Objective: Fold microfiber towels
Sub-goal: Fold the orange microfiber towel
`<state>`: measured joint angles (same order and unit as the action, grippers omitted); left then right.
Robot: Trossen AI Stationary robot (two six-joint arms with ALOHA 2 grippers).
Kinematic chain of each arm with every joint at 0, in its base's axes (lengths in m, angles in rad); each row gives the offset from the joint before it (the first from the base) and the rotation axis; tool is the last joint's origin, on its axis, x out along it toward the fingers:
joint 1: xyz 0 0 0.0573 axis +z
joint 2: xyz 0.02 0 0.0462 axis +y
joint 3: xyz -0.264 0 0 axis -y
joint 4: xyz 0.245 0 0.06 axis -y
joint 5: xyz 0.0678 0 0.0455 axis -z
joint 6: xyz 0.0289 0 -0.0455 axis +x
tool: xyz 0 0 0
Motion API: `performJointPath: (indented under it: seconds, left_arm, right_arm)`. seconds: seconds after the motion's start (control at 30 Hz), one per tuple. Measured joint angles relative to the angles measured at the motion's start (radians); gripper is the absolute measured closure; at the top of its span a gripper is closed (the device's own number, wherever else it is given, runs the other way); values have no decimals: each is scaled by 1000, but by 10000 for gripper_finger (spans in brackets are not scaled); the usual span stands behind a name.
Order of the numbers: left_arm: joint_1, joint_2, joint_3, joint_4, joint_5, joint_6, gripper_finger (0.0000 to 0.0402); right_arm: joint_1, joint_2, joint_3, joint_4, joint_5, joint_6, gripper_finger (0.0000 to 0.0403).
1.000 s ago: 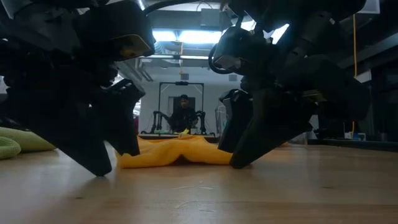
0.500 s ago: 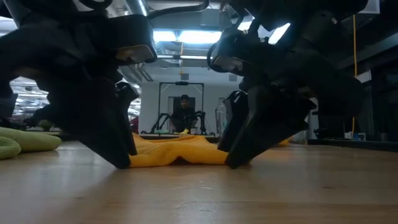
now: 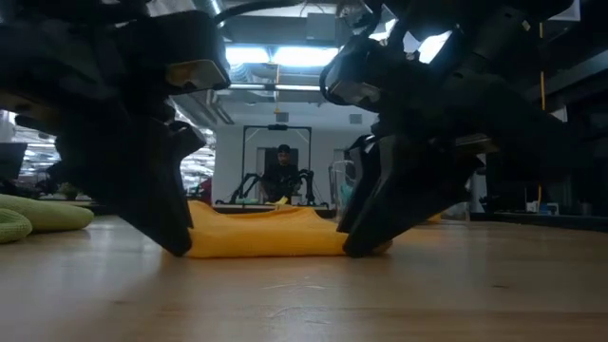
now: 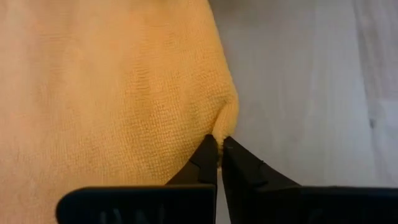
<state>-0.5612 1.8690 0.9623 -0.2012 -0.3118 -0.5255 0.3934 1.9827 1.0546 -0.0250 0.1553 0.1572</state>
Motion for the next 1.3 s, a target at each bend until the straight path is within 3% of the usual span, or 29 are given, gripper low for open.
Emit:
performJointPath:
  seconds: [0.2, 0.43, 0.97, 1.3]
  left_arm:
    - [-13, 0, 0, 8, 3, -10, 401]
    - [-15, -36, -1, 6, 41, -11, 401]
    - [-44, -208, 0, 35, 125, -14, 401]
    - [-67, -280, 1, 59, 147, -107, 401]
  right_arm:
    - [3, 0, 1, 4, 4, 28, 388]
    - [6, 3, 58, -57, -73, 78, 396]
    - [58, 1, 410, -540, -100, 100, 398]
    - [88, -2, 473, -576, -176, 118, 398]
